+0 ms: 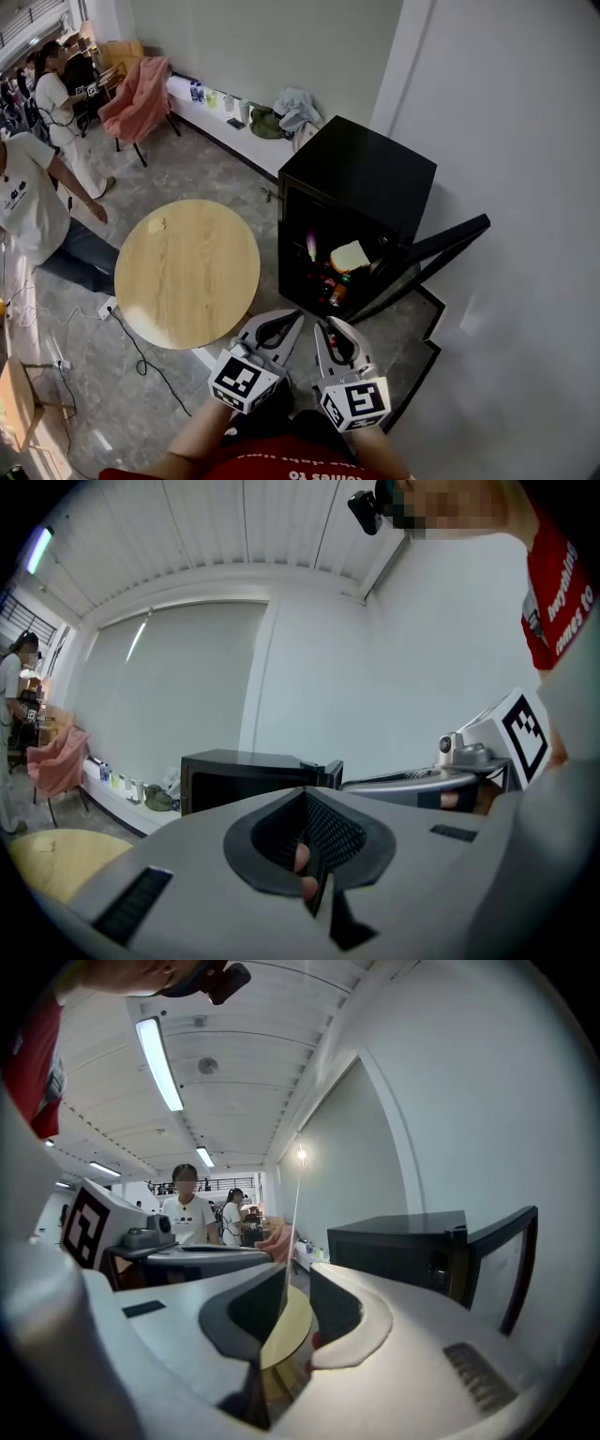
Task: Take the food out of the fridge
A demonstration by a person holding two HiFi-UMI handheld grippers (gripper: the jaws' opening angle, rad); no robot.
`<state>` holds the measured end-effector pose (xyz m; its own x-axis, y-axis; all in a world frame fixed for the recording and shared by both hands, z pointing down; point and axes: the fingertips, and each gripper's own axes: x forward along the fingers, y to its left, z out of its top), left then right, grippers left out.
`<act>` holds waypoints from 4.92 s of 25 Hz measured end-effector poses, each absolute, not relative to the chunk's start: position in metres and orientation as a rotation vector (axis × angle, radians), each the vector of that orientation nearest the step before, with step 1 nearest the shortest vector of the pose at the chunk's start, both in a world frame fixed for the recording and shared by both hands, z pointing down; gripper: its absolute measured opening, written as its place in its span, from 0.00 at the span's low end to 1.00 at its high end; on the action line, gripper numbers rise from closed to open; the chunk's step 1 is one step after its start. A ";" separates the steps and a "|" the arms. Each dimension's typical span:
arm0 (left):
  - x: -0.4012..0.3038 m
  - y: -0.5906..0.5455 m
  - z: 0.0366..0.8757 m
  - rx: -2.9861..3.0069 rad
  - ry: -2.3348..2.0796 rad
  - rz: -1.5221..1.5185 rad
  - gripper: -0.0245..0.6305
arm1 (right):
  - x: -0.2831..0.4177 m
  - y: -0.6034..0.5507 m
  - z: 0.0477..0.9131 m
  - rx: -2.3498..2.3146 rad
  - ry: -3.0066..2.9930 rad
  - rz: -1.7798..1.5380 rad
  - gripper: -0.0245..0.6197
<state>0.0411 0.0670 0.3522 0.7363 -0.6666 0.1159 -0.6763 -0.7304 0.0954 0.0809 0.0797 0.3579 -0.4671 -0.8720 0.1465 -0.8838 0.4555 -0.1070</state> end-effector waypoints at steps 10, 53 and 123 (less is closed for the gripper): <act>0.045 0.013 0.387 2.739 -0.970 0.127 0.04 | 0.087 0.022 0.405 1.697 -2.477 0.446 0.12; 0.083 -0.066 0.474 2.576 -0.984 0.167 0.04 | 0.163 -0.094 0.615 2.011 -2.070 1.220 0.12; 0.084 -0.117 0.613 2.440 -0.907 0.452 0.04 | 0.223 -0.178 0.767 2.650 -1.555 2.634 0.18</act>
<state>0.0842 -0.1168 0.6131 0.7239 -0.5135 0.4608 -0.6771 -0.6567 0.3320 0.2227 -0.1780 0.7666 0.0759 -0.9190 0.3870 0.1050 -0.3786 -0.9196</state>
